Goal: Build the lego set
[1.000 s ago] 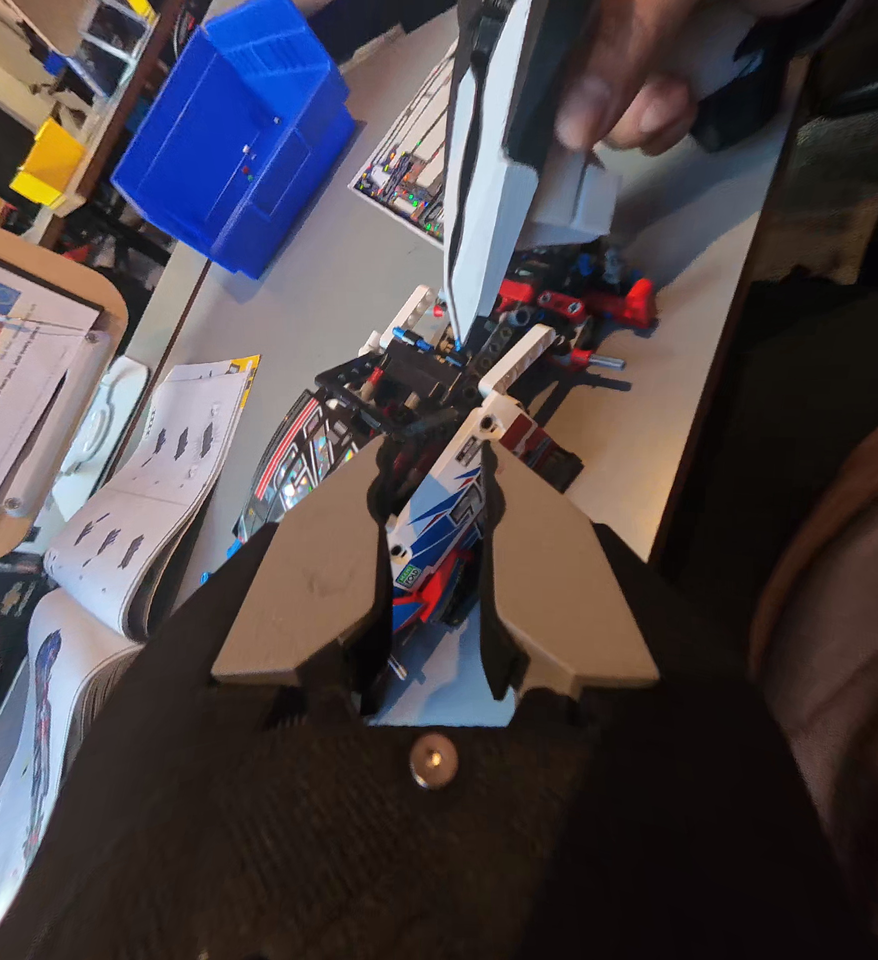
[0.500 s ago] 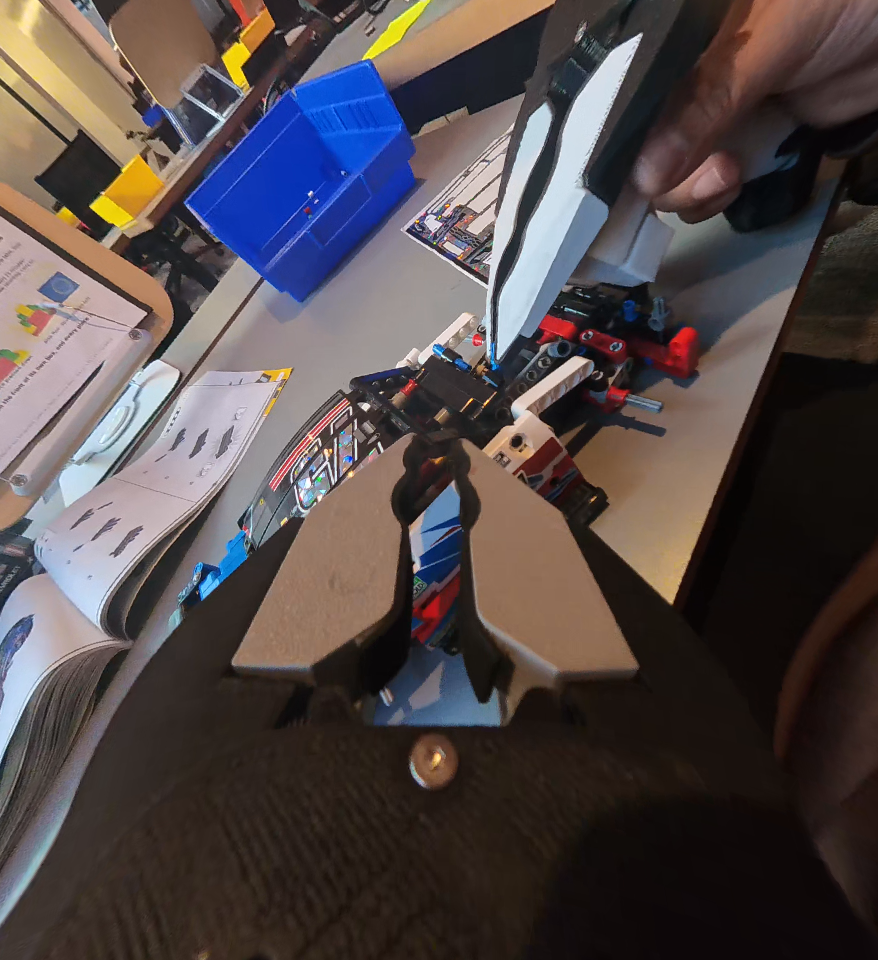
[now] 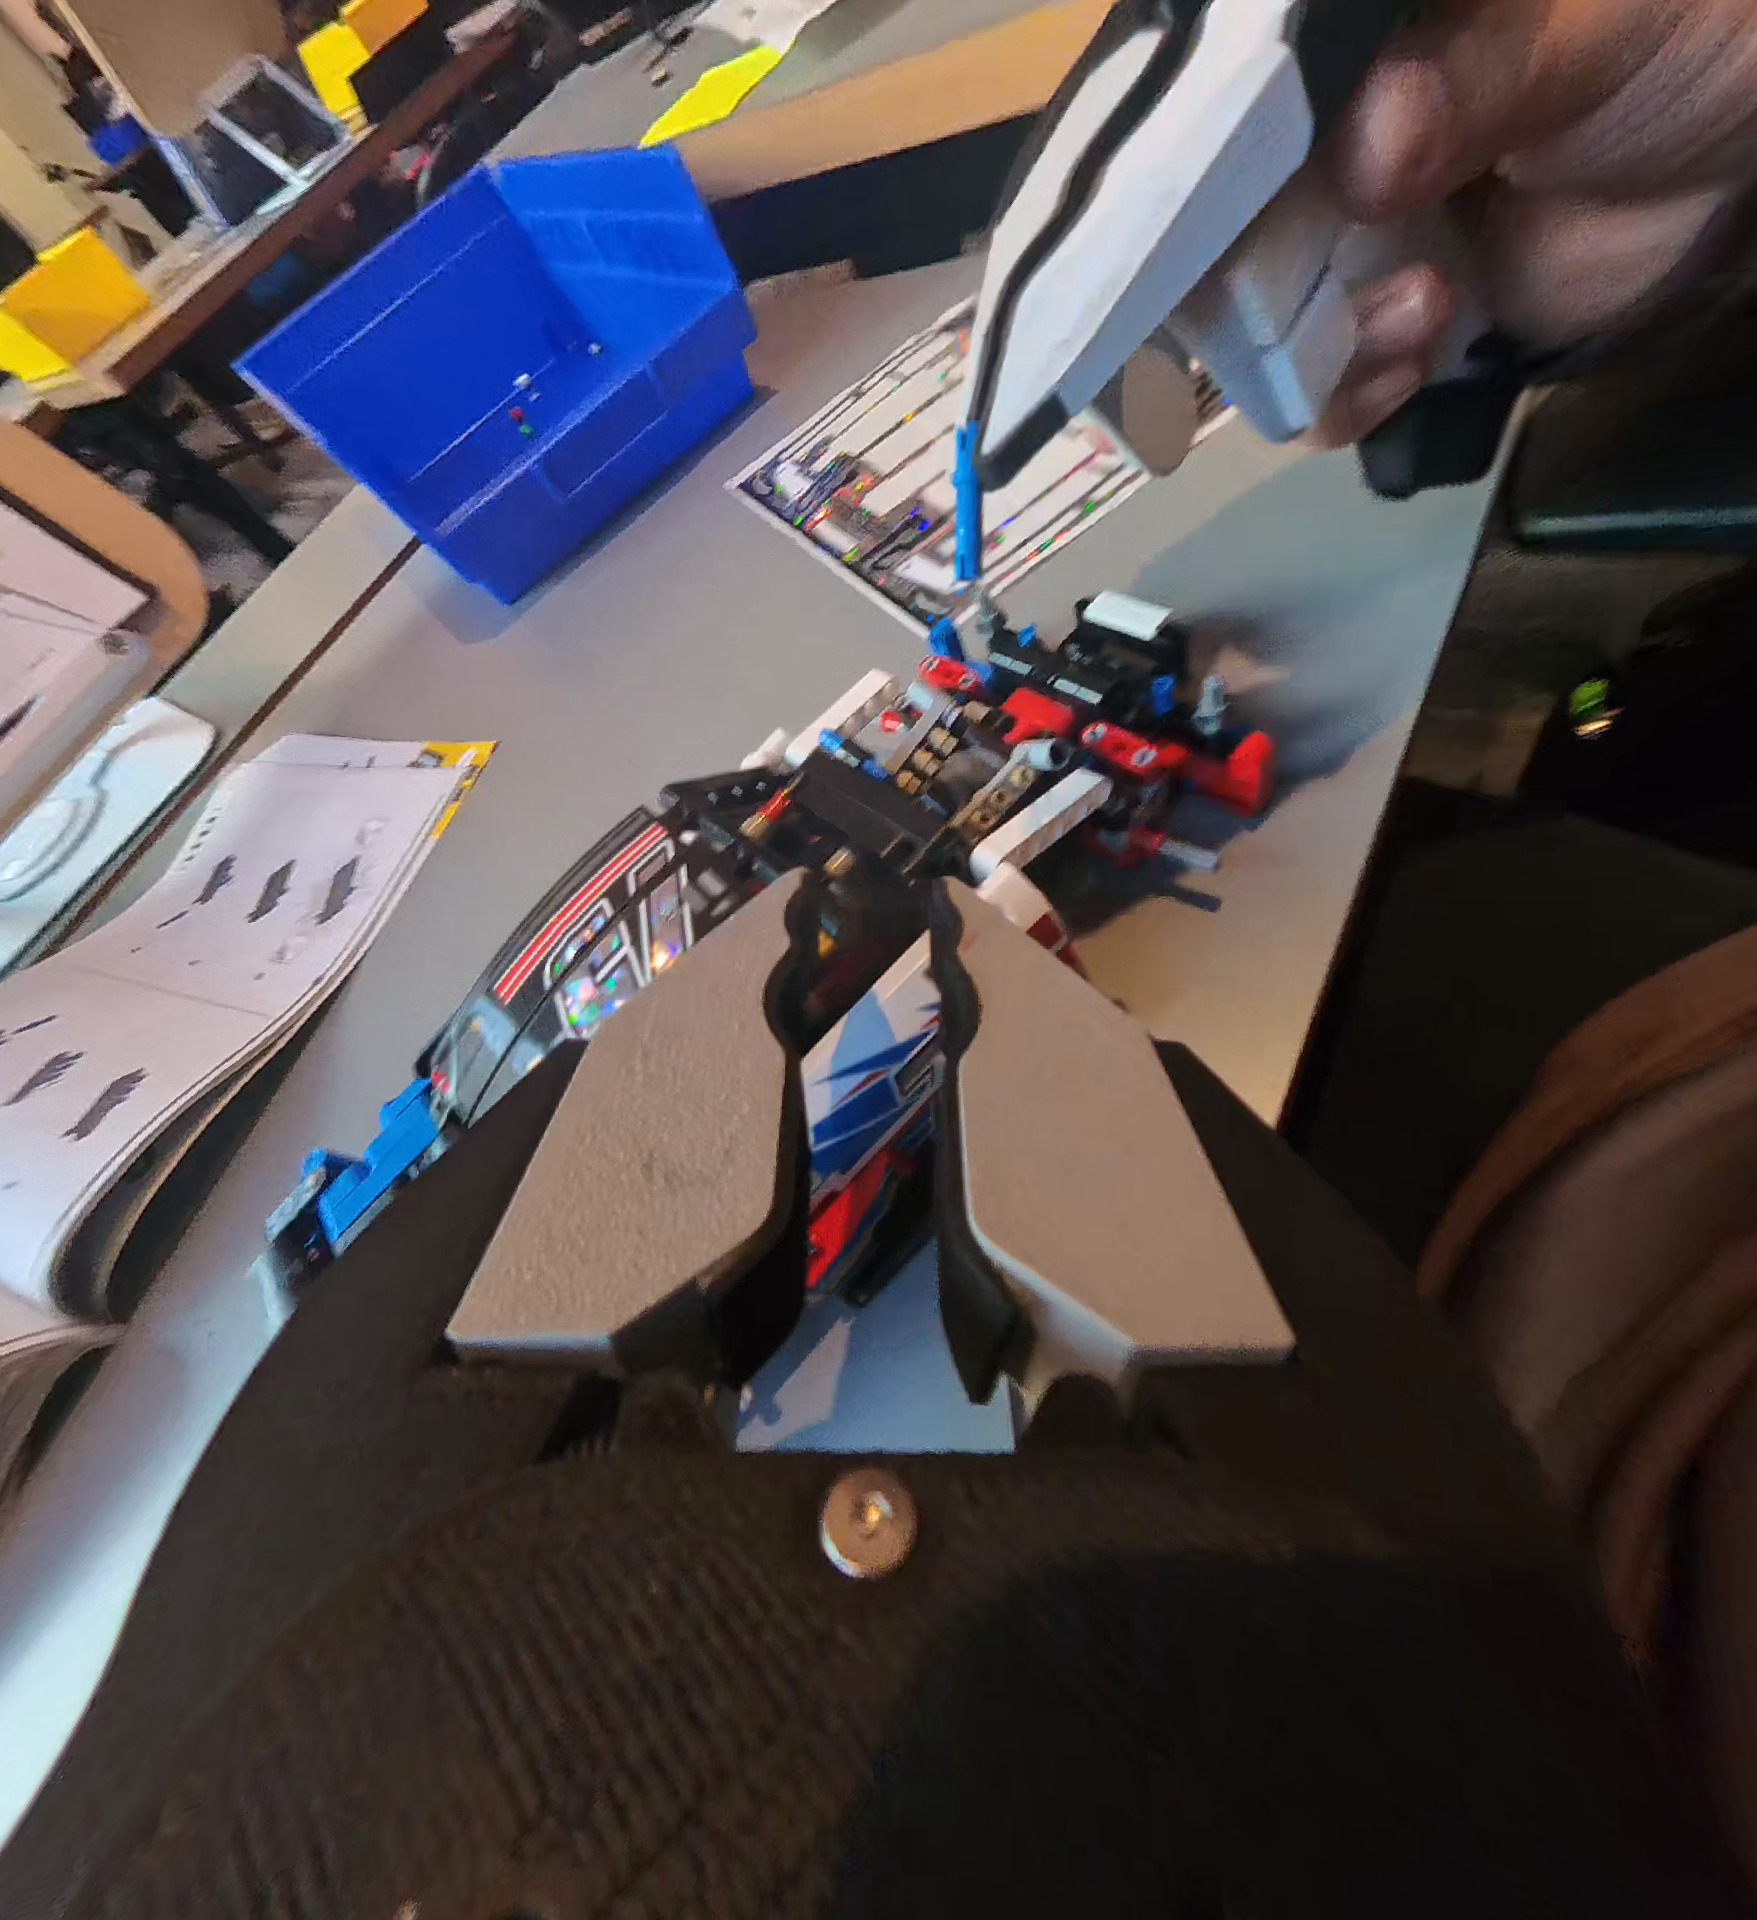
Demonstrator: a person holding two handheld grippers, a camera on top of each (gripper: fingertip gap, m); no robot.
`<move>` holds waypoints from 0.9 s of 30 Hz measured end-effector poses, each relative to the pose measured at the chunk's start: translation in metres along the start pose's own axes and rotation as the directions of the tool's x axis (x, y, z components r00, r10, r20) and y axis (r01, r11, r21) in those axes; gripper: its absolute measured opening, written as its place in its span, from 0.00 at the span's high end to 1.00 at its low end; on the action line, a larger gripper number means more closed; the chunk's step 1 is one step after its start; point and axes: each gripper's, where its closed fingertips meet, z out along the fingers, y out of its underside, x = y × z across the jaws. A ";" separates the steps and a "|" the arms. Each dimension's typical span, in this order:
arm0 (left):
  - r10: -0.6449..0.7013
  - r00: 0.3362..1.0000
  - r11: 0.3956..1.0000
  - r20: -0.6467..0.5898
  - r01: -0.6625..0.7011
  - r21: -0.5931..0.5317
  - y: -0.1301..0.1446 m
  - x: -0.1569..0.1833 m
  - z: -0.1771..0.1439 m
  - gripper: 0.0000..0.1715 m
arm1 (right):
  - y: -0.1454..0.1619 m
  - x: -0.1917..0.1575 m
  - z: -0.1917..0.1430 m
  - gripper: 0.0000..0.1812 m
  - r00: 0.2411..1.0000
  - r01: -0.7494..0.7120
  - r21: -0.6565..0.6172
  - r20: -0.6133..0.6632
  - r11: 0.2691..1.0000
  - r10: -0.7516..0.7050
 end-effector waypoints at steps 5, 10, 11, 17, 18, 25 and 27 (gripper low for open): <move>-0.025 0.978 0.996 -0.208 0.041 0.073 -0.036 0.030 0.000 0.88 | 0.005 -0.020 0.018 0.98 0.996 0.091 -0.064 0.027 0.994 -0.089; 0.044 0.989 0.994 -0.138 -0.031 0.101 -0.046 0.025 0.005 0.98 | 0.003 -0.025 0.021 0.98 0.993 0.122 -0.065 0.010 0.990 -0.122; 0.023 0.989 0.994 -0.149 -0.006 0.111 -0.048 0.027 0.003 0.98 | 0.003 -0.027 0.020 0.98 0.994 0.111 -0.058 0.020 0.992 -0.110; -0.022 0.987 0.989 -0.156 0.044 0.138 -0.049 0.028 -0.001 0.98 | 0.000 -0.033 0.023 0.98 0.995 0.057 -0.025 0.079 0.998 -0.054; -0.023 0.987 0.988 -0.156 0.046 0.144 -0.050 0.028 -0.003 0.98 | -0.001 -0.034 0.023 0.98 0.995 0.051 -0.018 0.087 0.999 -0.050; -0.060 0.980 0.991 -0.189 0.082 0.109 -0.039 0.027 -0.002 0.99 | 0.009 -0.032 0.025 0.99 0.994 0.066 -0.077 0.089 0.995 -0.059; -0.083 0.983 0.990 -0.167 0.100 0.095 -0.030 0.020 -0.001 0.99 | 0.012 -0.025 0.022 0.99 0.998 0.032 -0.090 0.065 0.995 -0.026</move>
